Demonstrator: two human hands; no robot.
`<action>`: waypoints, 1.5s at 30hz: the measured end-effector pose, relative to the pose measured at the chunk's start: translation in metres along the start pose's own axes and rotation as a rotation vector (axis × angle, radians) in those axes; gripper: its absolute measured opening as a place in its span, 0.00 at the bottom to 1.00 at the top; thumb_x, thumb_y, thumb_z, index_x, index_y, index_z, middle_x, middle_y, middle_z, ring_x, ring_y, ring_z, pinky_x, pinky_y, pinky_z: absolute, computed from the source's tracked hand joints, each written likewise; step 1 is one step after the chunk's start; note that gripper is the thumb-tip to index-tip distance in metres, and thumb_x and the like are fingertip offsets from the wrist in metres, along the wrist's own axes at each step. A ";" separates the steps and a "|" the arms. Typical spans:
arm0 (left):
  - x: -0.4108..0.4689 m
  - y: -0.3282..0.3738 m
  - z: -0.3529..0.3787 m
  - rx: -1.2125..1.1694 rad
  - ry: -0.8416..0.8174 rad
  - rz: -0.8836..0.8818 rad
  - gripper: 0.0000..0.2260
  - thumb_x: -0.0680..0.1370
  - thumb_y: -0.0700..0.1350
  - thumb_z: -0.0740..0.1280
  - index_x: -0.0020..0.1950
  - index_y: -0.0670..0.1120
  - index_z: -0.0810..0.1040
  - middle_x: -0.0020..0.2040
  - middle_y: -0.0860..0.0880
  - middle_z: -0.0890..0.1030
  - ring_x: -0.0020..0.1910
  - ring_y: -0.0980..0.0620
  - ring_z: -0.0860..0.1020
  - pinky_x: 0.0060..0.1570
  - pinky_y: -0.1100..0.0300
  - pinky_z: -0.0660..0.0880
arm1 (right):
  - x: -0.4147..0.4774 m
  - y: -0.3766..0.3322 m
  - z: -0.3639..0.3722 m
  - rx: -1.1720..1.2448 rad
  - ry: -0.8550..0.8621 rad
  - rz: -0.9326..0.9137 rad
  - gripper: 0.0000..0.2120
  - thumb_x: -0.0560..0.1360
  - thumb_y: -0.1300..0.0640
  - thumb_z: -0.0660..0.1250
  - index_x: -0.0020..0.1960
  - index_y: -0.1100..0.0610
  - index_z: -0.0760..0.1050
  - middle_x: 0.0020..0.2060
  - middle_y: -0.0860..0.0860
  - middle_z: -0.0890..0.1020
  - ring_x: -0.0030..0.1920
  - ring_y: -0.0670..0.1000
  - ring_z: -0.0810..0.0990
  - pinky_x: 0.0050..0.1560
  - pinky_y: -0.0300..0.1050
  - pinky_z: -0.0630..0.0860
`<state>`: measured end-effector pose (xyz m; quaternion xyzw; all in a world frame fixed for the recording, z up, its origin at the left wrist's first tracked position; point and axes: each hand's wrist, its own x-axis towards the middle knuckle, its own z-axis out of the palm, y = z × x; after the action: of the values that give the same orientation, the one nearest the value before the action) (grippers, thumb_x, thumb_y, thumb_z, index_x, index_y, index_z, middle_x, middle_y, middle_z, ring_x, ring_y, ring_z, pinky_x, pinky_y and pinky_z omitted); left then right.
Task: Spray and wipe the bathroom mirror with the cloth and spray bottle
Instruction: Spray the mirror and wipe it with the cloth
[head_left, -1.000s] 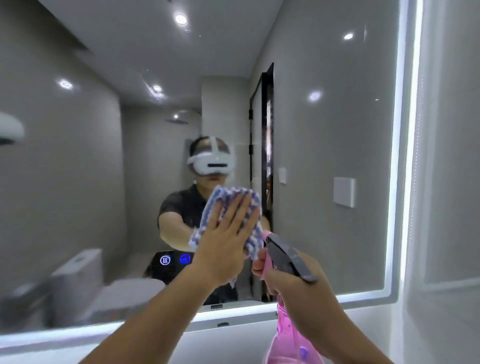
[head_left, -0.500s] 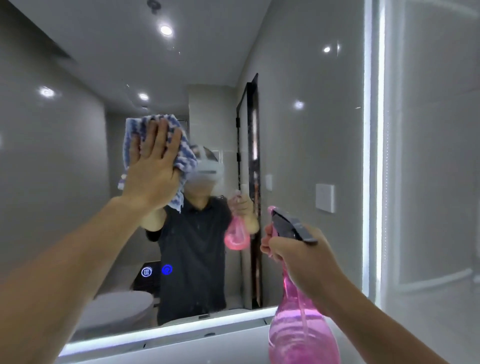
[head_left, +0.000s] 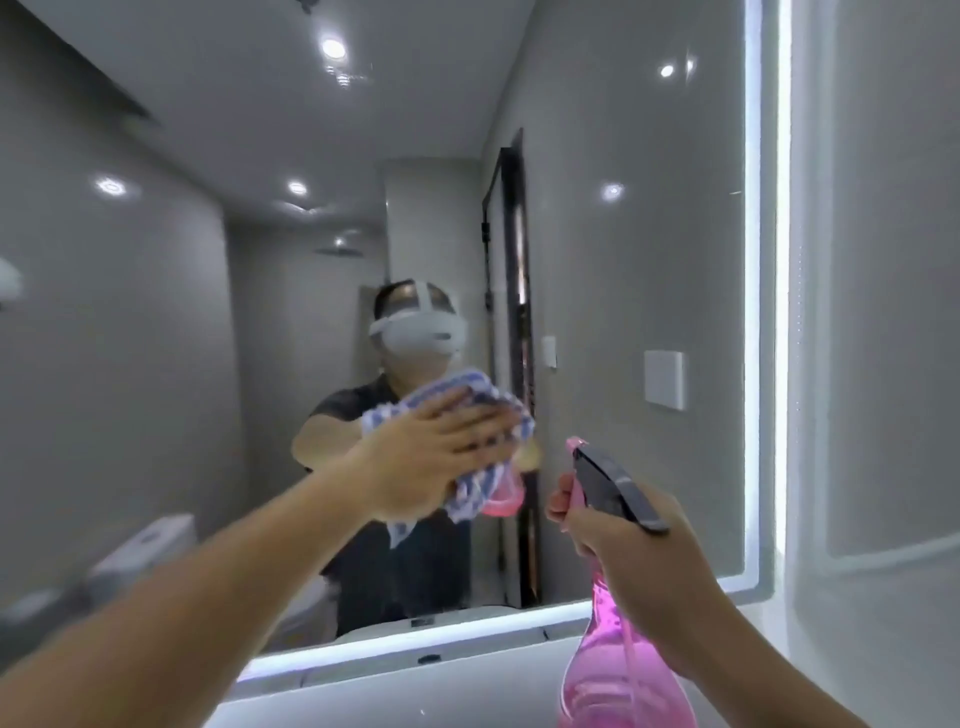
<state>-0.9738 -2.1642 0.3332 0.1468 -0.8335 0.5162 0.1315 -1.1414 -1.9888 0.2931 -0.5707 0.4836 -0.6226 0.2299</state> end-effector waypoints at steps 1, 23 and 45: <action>0.009 -0.029 -0.009 0.059 0.119 -0.137 0.27 0.75 0.50 0.46 0.74 0.53 0.43 0.76 0.50 0.44 0.75 0.46 0.40 0.70 0.51 0.28 | -0.001 0.001 -0.003 -0.012 0.011 -0.010 0.03 0.69 0.68 0.62 0.36 0.68 0.71 0.19 0.45 0.68 0.20 0.42 0.63 0.20 0.30 0.63; 0.010 -0.030 -0.014 -0.021 0.132 -0.225 0.27 0.72 0.46 0.53 0.71 0.43 0.65 0.71 0.41 0.68 0.71 0.39 0.63 0.71 0.44 0.52 | -0.025 0.007 -0.034 -0.077 0.111 0.009 0.04 0.71 0.67 0.63 0.41 0.66 0.76 0.39 0.67 0.80 0.24 0.45 0.66 0.22 0.30 0.65; -0.016 0.082 0.028 -0.066 -0.142 -0.161 0.30 0.74 0.50 0.58 0.76 0.52 0.54 0.77 0.50 0.53 0.76 0.47 0.47 0.73 0.48 0.41 | -0.026 -0.001 -0.006 0.048 -0.135 -0.019 0.15 0.65 0.71 0.62 0.22 0.59 0.70 0.15 0.46 0.65 0.18 0.43 0.60 0.17 0.30 0.59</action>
<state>-0.9924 -2.1535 0.2481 0.2451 -0.8427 0.4646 0.1180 -1.1401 -1.9649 0.2823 -0.6103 0.4465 -0.5963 0.2694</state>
